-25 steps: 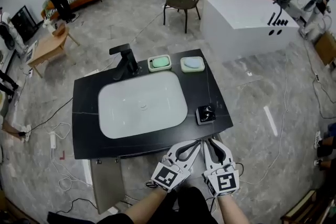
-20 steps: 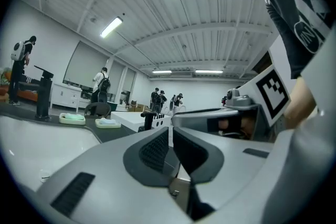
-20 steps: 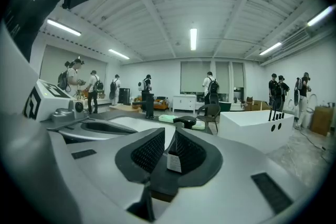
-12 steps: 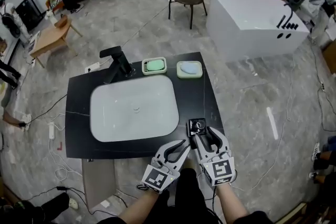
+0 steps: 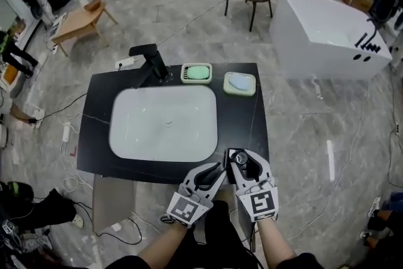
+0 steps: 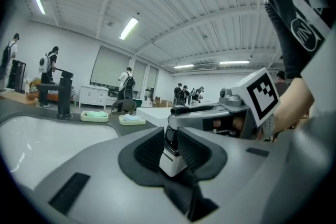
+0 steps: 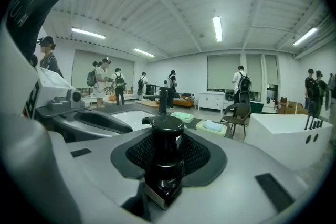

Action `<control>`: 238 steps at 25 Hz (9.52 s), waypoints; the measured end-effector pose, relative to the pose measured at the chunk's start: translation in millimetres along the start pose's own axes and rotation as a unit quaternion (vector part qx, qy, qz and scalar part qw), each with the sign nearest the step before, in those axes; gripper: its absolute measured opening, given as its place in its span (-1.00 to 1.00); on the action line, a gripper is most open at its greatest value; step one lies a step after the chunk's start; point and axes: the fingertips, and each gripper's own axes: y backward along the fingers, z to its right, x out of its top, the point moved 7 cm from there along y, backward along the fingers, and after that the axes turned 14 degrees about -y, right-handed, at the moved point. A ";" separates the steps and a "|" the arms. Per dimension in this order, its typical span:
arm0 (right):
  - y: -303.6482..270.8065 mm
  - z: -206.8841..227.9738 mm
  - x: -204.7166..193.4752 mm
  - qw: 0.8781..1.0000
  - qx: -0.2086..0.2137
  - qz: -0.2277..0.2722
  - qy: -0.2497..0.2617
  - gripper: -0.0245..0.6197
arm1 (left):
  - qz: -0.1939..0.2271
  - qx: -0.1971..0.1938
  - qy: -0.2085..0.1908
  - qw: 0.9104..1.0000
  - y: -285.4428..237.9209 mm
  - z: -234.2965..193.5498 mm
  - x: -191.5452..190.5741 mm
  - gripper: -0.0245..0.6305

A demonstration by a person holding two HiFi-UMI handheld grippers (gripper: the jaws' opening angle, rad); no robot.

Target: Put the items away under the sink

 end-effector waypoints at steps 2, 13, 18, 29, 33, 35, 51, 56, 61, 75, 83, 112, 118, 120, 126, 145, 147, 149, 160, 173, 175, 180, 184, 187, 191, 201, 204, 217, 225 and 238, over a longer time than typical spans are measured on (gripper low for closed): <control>0.0 -0.3 -0.4 1.000 0.010 0.000 0.003 -0.57 | -0.005 0.001 -0.008 1.000 -2.3 1.1 1.9 -0.69; 8.1 -10.2 9.6 0.997 0.069 0.025 0.019 -0.61 | -0.043 -0.021 -0.024 0.999 -6.0 15.1 -12.8 -0.11; 13.0 -30.4 24.9 0.993 0.110 0.041 0.020 -0.61 | -0.044 -0.025 -0.053 0.997 5.1 13.8 -15.1 0.08; 23.8 -121.0 31.3 0.981 0.189 0.031 0.034 -0.61 | -0.005 -0.094 -0.059 0.994 74.7 -3.4 -14.0 0.21; 26.7 -172.6 24.4 0.976 0.212 0.029 0.034 -0.61 | -0.003 -0.098 -0.058 0.994 122.4 -1.3 -19.7 0.21; 29.6 -199.0 17.7 0.974 0.224 0.029 0.035 -0.61 | 0.000 -0.085 -0.047 0.995 150.3 0.1 -24.9 0.20; 35.2 -348.9 -46.2 0.959 0.282 0.002 0.023 -0.61 | -0.021 -0.038 -0.015 0.999 317.5 8.7 -76.7 0.13; 18.8 -358.1 -70.5 0.954 0.298 -0.011 0.027 -0.61 | -0.030 -0.017 -0.002 0.999 328.1 4.9 -104.2 0.12; -2.3 -352.3 -98.8 0.944 0.327 -0.027 0.032 -0.61 | -0.040 0.012 0.012 0.999 323.8 3.2 -138.3 0.11; -123.7 -321.4 -247.8 0.923 0.380 -0.035 0.061 -0.61 | -0.036 0.085 0.015 0.996 289.1 -49.9 -312.1 0.11; -193.4 -301.5 -354.1 0.913 0.401 -0.028 0.073 -0.61 | -0.024 0.116 0.011 0.993 265.3 -75.7 -429.9 0.11; -329.6 -295.6 -494.1 0.917 0.391 -0.035 0.067 -0.61 | -0.061 0.176 0.001 0.982 246.2 -148.4 -596.5 0.10; -343.1 -295.3 -507.4 0.916 0.393 -0.045 0.070 -0.61 | -0.058 0.192 0.002 0.980 244.3 -153.8 -613.8 0.10; -344.6 -296.4 -507.4 0.915 0.393 -0.044 0.082 -0.61 | -0.052 0.195 -0.004 0.979 244.2 -155.8 -615.0 0.10; -350.5 -289.9 -515.1 0.918 0.378 -0.053 0.103 -0.61 | -0.070 0.195 -0.018 0.978 233.0 -158.9 -621.5 0.10; -337.9 -262.4 -517.4 0.937 0.306 -0.093 0.142 -0.60 | -0.053 0.199 -0.043 0.978 221.7 -156.6 -616.9 -0.33; -333.3 -258.5 -517.2 0.938 0.298 -0.094 0.150 -0.60 | -0.054 0.194 -0.041 0.979 221.8 -157.3 -616.9 -0.33; -328.9 -253.7 -516.4 0.939 0.293 -0.093 0.156 -0.60 | -0.050 0.189 -0.028 0.980 222.9 -158.1 -616.7 -0.33; -284.0 -252.4 -507.8 0.930 0.305 -0.031 0.202 -0.75 | -0.018 0.118 -0.010 0.993 247.7 -142.1 -608.6 -0.81; -275.2 -245.6 -506.5 0.931 0.296 -0.040 0.211 -0.77 | -0.137 0.101 -0.060 0.984 219.7 -131.9 -636.2 -0.90; -274.2 -245.2 -505.3 0.931 0.295 -0.039 0.209 -0.77 | -0.126 0.122 -0.036 0.984 221.2 -139.3 -636.6 -0.90; -271.9 -247.9 -506.0 0.930 0.300 -0.040 0.207 -0.77 | -0.144 0.138 -0.044 0.979 216.0 -142.1 -640.6 -0.90; -270.4 -250.5 -507.1 0.928 0.304 -0.042 0.213 -0.77 | -0.120 0.136 -0.053 0.982 210.0 -140.3 -634.3 -0.90; -272.3 -250.4 -507.5 0.930 0.300 -0.042 0.211 -0.77 | -0.071 0.142 -0.050 0.986 212.4 -139.2 -621.9 -0.90; -277.9 -250.9 -499.5 0.939 0.289 -0.028 0.184 -0.77 | -0.032 0.197 -0.069 0.977 219.6 -143.5 -600.0 -0.90; -278.3 -288.8 -464.2 0.945 0.272 0.070 0.167 -0.77 | 0.049 0.349 -0.085 0.932 262.2 -137.9 -538.5 -0.90; -258.0 -310.5 -431.3 0.940 0.264 0.109 0.185 -0.77 | 0.055 0.378 -0.138 0.914 272.9 -125.9 -488.7 -0.90; -144.4 -348.0 -281.4 0.958 0.270 0.073 0.057 -0.81 | 0.022 0.397 -0.022 0.917 313.0 -72.4 -321.1 -0.90; -85.2 -337.1 -204.6 0.974 0.220 0.044 0.020 -0.81 | -0.038 0.341 -0.052 0.938 323.0 -49.1 -224.8 -0.90; 23.9 -373.9 -71.6 0.979 0.197 0.052 -0.013 -0.81 | -0.031 0.263 -0.097 0.960 360.4 1.7 -54.6 -0.90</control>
